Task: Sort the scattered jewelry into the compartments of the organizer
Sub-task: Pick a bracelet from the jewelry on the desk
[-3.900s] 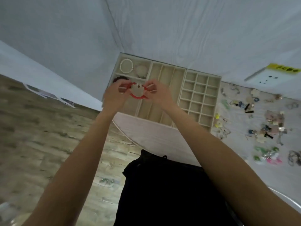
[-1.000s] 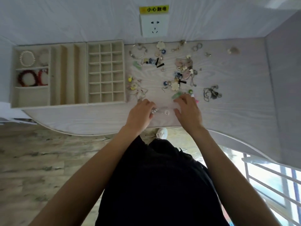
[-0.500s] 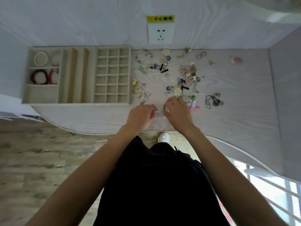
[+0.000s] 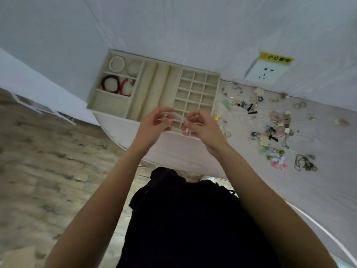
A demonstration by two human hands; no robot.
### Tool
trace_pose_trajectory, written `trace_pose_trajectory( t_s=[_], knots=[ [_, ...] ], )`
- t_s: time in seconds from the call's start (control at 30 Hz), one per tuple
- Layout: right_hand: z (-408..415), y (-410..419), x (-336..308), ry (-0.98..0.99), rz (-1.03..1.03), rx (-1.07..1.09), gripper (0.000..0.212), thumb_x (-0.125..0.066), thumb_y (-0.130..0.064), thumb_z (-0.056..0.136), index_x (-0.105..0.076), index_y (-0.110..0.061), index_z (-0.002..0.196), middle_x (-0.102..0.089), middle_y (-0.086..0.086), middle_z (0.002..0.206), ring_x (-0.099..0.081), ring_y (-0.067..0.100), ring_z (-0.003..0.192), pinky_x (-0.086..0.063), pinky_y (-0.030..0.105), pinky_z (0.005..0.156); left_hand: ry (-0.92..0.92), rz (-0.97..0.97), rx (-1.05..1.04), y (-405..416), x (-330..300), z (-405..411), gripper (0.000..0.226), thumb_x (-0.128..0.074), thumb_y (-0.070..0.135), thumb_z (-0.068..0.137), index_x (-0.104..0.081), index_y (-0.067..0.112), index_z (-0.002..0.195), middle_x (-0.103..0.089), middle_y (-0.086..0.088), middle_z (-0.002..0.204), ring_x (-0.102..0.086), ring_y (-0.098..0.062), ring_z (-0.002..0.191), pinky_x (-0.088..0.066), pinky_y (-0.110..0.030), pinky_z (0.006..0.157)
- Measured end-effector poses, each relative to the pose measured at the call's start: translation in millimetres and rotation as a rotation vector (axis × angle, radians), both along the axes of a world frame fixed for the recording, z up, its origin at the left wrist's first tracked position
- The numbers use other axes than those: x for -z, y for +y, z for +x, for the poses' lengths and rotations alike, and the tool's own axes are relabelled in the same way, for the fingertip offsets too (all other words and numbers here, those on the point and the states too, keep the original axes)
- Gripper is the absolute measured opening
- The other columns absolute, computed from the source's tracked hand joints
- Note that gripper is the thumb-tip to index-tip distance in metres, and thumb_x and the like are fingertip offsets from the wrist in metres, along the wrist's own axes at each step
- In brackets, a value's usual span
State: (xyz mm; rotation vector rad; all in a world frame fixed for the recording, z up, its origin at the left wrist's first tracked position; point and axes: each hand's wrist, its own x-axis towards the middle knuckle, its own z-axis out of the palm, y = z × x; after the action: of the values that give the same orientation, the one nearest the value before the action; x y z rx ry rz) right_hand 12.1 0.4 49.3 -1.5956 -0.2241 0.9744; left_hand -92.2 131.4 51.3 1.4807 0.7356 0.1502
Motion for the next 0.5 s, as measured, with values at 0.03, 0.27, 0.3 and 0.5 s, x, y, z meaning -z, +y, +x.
trace_pose_trajectory(
  t_s=[0.03, 0.27, 0.3, 0.5],
  knots=[
    [-4, 20, 2, -0.028, 0.003, -0.036, 0.02, -0.061, 0.002, 0.086, -0.056, -0.017, 0.084, -0.059, 0.005, 0.077, -0.058, 0.016, 0.064, -0.048, 0.019, 0.056, 0.021, 0.042, -0.044, 17, 2, -8, 0.03, -0.054, -0.004, 0.089, -0.062, 0.02, 0.104, -0.064, -0.007, 0.098, -0.061, -0.012, 0.081, -0.052, -0.024, 0.077],
    [-31, 162, 25, -0.289, -0.099, -0.191, 0.016, -0.06, 0.001, 0.083, -0.066, -0.014, 0.084, -0.06, -0.007, 0.066, -0.053, -0.002, 0.05, -0.046, 0.02, 0.061, 0.215, 0.444, -0.068, 130, 12, -50, 0.032, -0.059, 0.001, 0.084, -0.062, 0.019, 0.111, -0.064, 0.004, 0.101, -0.057, -0.005, 0.088, -0.043, -0.005, 0.075],
    [-35, 180, 29, -0.311, -0.114, -0.205, 0.016, -0.06, 0.0, 0.083, -0.066, -0.014, 0.085, -0.06, -0.007, 0.067, -0.055, 0.0, 0.052, -0.049, 0.024, 0.064, 0.24, 0.479, -0.064, 146, 12, -54, 0.033, -0.058, 0.002, 0.084, -0.062, 0.018, 0.112, -0.064, 0.004, 0.102, -0.057, -0.005, 0.087, -0.039, 0.0, 0.072],
    [-46, 223, 34, -0.55, -0.234, -0.463, 0.019, -0.052, -0.009, 0.09, -0.068, -0.007, 0.099, -0.063, 0.008, 0.092, -0.058, 0.017, 0.088, -0.041, 0.028, 0.084, 0.417, 0.885, 0.143, 192, 28, -74, 0.037, -0.059, 0.011, 0.087, -0.06, 0.013, 0.124, -0.059, -0.012, 0.124, -0.057, -0.028, 0.109, -0.042, -0.035, 0.092]
  ],
)
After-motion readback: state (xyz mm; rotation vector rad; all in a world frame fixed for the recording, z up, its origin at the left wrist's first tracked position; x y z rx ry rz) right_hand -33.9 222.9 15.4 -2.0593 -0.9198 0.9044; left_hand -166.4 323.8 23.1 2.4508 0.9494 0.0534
